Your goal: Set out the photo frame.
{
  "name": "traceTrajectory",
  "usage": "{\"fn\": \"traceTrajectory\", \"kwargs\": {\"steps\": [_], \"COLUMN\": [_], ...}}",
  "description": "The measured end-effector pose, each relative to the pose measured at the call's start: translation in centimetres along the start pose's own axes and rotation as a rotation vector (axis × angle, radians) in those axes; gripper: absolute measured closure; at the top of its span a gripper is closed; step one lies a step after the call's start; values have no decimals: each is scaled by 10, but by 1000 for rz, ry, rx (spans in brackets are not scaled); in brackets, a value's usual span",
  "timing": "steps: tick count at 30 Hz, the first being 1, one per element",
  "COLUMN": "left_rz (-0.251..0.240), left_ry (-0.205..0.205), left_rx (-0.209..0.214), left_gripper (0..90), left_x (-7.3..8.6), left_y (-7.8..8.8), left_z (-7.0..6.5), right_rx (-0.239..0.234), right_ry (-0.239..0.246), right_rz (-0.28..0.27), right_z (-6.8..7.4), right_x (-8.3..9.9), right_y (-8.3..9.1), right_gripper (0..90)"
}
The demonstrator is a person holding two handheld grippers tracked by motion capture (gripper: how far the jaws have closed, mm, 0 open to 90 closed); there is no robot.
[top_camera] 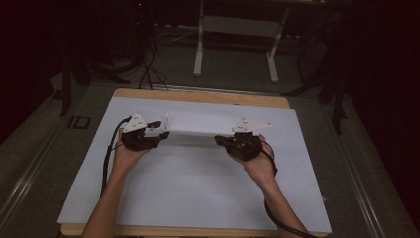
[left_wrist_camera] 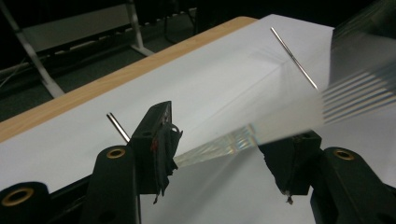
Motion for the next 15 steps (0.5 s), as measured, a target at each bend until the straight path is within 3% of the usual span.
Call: {"fn": "traceTrajectory", "kwargs": {"steps": [7,10,15], "left_rz": [3,10,15], "left_ry": [6,10,14], "left_rx": [-3,1,5], "left_gripper": [472,473,473], "left_x": [-3,-4,-5], "left_y": [-1,-2,-2], "left_z": [3,5,6], "right_rx": [41,39,65], "right_ry": [29,64,39], "right_rz": [-35,-53,-38], "right_z": [-7,-5,-18], "right_x": [-2,0,10], "right_y": [0,2,2], "right_gripper": [865,765,709]}}
Point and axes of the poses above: each handheld gripper's, and its own axes: y roughly backward along the jaws, x roughly out of its underside, z roughly to its left, the point moved 9 cm from there along -y, roughly forward along the jaws, and after that the axes turned 8 degrees about -y, right-handed, at the moved point
